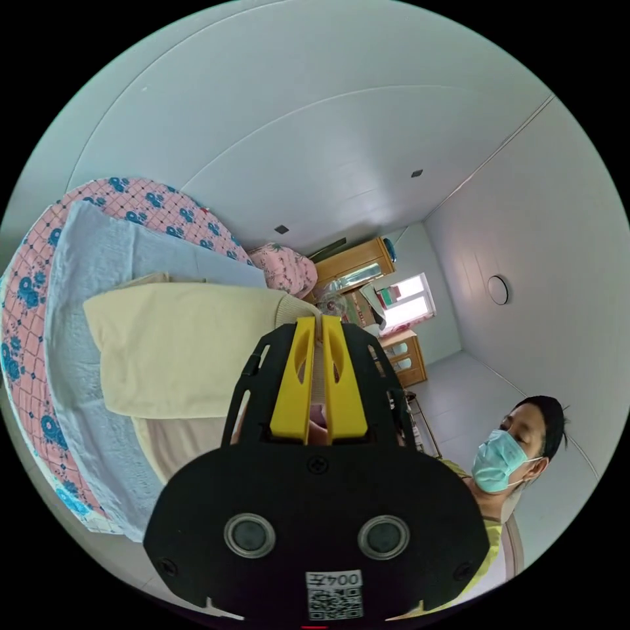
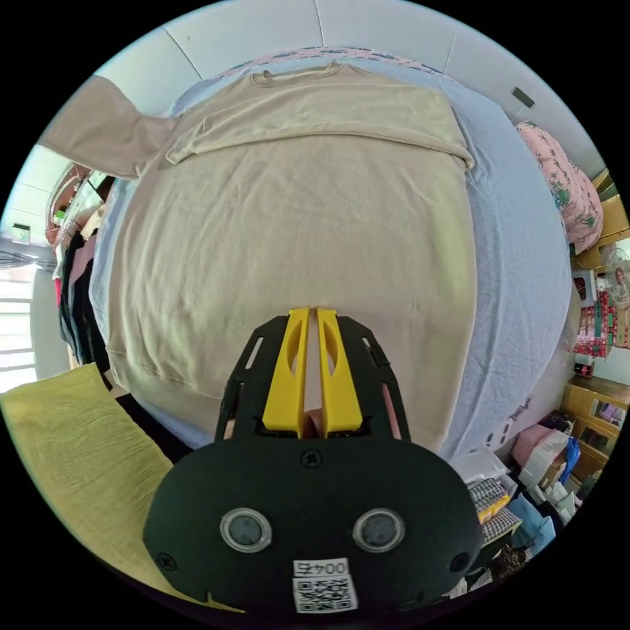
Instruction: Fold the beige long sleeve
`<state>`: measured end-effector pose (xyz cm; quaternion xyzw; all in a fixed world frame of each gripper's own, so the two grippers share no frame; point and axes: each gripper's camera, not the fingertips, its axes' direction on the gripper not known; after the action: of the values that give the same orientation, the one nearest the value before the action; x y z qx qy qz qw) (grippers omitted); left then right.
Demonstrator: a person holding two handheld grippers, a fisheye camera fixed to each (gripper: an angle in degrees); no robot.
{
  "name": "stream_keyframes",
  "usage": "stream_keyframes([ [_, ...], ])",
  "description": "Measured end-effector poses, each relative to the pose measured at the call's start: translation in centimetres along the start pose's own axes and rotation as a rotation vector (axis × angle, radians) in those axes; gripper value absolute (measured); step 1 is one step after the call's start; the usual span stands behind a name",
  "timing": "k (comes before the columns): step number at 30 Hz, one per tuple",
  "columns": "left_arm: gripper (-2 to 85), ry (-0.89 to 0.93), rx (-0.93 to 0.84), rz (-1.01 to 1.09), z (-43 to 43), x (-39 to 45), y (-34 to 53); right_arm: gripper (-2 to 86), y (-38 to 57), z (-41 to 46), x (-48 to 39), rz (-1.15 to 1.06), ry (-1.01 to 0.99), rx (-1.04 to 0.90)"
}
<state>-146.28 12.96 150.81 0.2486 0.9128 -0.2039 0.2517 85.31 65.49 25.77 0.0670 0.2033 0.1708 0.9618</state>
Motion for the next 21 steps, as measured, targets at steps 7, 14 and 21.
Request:
stream_keyframes([
  [7, 2.5, -0.029, -0.133, -0.063, 19.2, -3.0, 1.5, 7.0, 2.1, -4.7, 7.7, 0.052, -0.346, 0.171],
  [14, 3.8, -0.212, -0.294, -0.235, 38.0, -13.7, 8.0, 6.5, 3.7, -7.2, 16.4, 0.206, -0.524, 0.243],
  [21, 12.1, -0.253, -0.361, -0.262, 46.4, -19.0, 13.5, 8.6, 5.3, -8.3, 21.5, 0.262, -0.546, 0.269],
])
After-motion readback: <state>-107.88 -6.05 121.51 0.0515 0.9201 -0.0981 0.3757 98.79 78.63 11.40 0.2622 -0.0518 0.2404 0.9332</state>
